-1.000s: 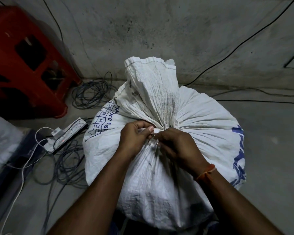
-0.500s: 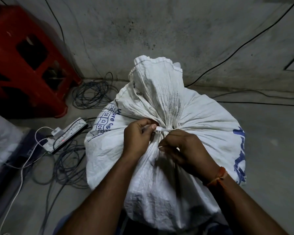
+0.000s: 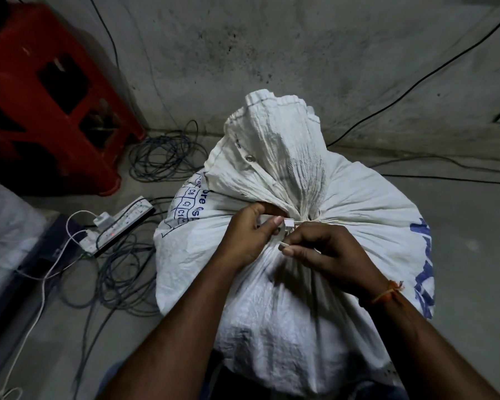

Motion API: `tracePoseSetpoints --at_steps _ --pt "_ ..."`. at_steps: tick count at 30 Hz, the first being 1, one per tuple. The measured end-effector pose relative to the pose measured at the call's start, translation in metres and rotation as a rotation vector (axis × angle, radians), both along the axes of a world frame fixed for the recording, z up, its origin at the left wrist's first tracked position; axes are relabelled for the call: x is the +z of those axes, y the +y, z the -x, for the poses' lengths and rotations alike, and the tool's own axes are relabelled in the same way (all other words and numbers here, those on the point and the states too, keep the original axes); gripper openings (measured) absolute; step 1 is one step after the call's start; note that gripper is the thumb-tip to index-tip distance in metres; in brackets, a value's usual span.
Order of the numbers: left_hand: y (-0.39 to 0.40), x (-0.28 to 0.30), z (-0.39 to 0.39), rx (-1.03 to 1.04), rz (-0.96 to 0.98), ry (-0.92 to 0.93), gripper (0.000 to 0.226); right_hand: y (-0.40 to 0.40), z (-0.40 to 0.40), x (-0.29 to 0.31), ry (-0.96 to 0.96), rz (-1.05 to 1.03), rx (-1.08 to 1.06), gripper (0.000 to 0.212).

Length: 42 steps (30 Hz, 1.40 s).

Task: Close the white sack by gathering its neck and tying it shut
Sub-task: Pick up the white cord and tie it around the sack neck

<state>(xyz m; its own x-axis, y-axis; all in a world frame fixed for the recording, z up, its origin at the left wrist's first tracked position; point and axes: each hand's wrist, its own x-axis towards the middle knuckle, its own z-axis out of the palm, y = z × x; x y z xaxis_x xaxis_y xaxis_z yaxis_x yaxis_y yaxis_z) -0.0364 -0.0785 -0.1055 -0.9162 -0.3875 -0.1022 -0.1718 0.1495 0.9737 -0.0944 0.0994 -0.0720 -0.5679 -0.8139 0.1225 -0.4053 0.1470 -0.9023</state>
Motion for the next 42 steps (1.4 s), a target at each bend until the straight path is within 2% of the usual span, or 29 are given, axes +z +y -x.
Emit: tracePoseSetpoints --at_steps 6,8,11,16,19,29,32,36,39,42 --pt "0.001 -0.002 0.001 -0.004 -0.036 0.014 0.011 0.006 0.001 0.001 0.028 -0.020 0.021 0.015" --pt "0.002 -0.002 0.002 0.012 -0.038 0.022 0.011 0.003 -0.001 0.001 0.090 -0.047 0.000 0.012" --pt "0.003 -0.002 0.002 0.034 -0.007 0.019 0.009 0.000 -0.005 0.002 0.172 -0.086 -0.117 0.003" --pt "0.006 0.000 0.003 0.063 0.051 0.023 0.005 -0.001 -0.008 0.001 0.211 -0.125 -0.353 0.020" --pt "0.008 0.003 0.002 0.061 0.075 0.011 0.006 -0.004 -0.007 0.000 0.265 -0.198 -0.433 0.020" --pt "0.008 0.007 0.000 0.070 0.113 0.001 0.003 -0.008 -0.008 0.001 0.261 -0.198 -0.400 0.021" --pt "0.009 0.007 0.000 0.072 0.089 -0.002 0.004 -0.012 -0.009 -0.004 0.294 -0.218 -0.459 0.026" --pt "0.009 0.006 0.000 0.078 0.110 0.008 0.003 -0.021 -0.014 -0.010 0.296 -0.151 -0.572 0.019" --pt "0.009 0.006 -0.001 0.101 0.119 0.004 0.002 -0.025 -0.017 -0.013 0.263 -0.103 -0.618 0.032" --pt "0.008 0.005 0.000 0.101 0.099 -0.010 0.003 -0.023 -0.011 -0.011 0.253 -0.116 -0.542 0.034"
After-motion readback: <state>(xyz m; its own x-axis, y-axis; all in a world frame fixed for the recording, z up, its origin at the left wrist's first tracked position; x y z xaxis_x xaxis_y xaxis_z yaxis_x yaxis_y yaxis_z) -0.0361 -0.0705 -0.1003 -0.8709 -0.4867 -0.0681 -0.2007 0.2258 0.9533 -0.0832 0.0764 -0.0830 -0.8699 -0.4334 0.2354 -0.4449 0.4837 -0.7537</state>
